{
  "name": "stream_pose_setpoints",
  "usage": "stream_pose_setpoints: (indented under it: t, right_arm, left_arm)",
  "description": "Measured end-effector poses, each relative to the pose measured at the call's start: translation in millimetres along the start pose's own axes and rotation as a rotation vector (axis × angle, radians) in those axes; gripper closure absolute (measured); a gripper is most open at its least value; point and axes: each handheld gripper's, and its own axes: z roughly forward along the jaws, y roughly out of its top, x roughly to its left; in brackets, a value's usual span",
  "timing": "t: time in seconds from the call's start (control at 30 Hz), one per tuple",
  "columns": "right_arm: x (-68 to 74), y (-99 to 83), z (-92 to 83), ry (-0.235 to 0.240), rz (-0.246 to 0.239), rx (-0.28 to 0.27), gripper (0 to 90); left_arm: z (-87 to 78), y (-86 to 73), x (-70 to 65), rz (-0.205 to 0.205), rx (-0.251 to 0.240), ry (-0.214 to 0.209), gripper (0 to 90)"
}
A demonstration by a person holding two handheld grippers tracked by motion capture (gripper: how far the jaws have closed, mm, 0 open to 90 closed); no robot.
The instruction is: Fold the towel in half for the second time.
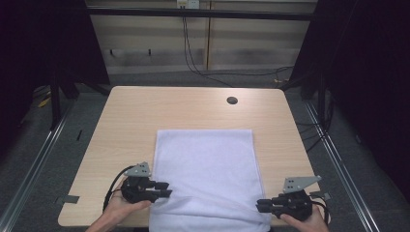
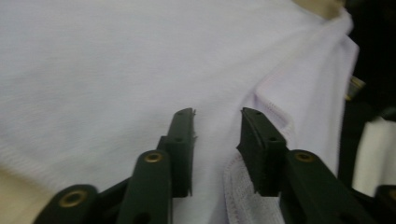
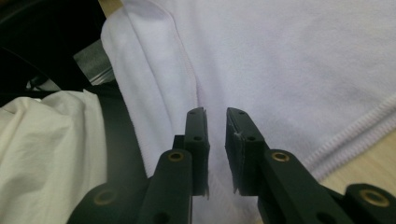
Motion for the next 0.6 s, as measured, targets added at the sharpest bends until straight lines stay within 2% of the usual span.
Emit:
stream_pose_setpoints:
  t: [0.03,0.17,0.23,0.27,0.33,0.4,0.47,0.5,0.53,0.57,0.6]
  right_arm:
    - [-1.4,2.2,4.8,0.004,-0.005,0.008,77.4]
    - [-4.2,10.8,21.4,0.019,-0.021,0.041,76.4]
    - [-3.2,14.8,27.7,0.031,-0.024,0.043,75.8]
    - [-2.3,16.6,30.1,0.035,-0.030,0.046,75.6]
    - [0.5,18.7,35.2,0.052,-0.026,0.049,75.1]
    - [2.5,17.9,40.2,0.056,-0.036,0.069,74.4]
    - [3.6,16.1,43.8,0.064,-0.037,0.090,73.5]
    - [4.8,15.3,44.5,0.073,-0.037,0.099,73.4]
    - [5.6,14.5,44.8,0.074,-0.045,0.096,73.7]
    - [6.3,14.1,44.4,0.078,-0.046,0.101,78.9]
    - [6.8,13.6,44.0,0.082,-0.051,0.105,85.9]
  left_arm:
    - [1.5,-0.3,-2.5,0.012,0.010,-0.031,59.6]
    - [7.3,-5.0,-10.3,0.042,0.061,-0.075,55.4]
    - [7.1,-6.3,-14.3,0.047,0.062,-0.106,54.0]
    - [6.5,-7.3,-17.2,0.058,0.068,-0.113,54.4]
    - [8.0,-11.0,-21.9,0.065,0.107,-0.096,55.1]
    - [9.0,-15.8,-24.5,0.066,0.145,-0.113,56.0]
    - [7.9,-18.4,-27.5,0.079,0.140,-0.127,56.5]
    - [6.5,-19.1,-29.2,0.089,0.145,-0.129,57.6]
    - [5.0,-19.7,-31.1,0.108,0.159,-0.118,66.5]
    - [4.6,-20.4,-31.5,0.109,0.168,-0.118,74.1]
    - [3.6,-21.2,-32.6,0.113,0.165,-0.093,79.6]
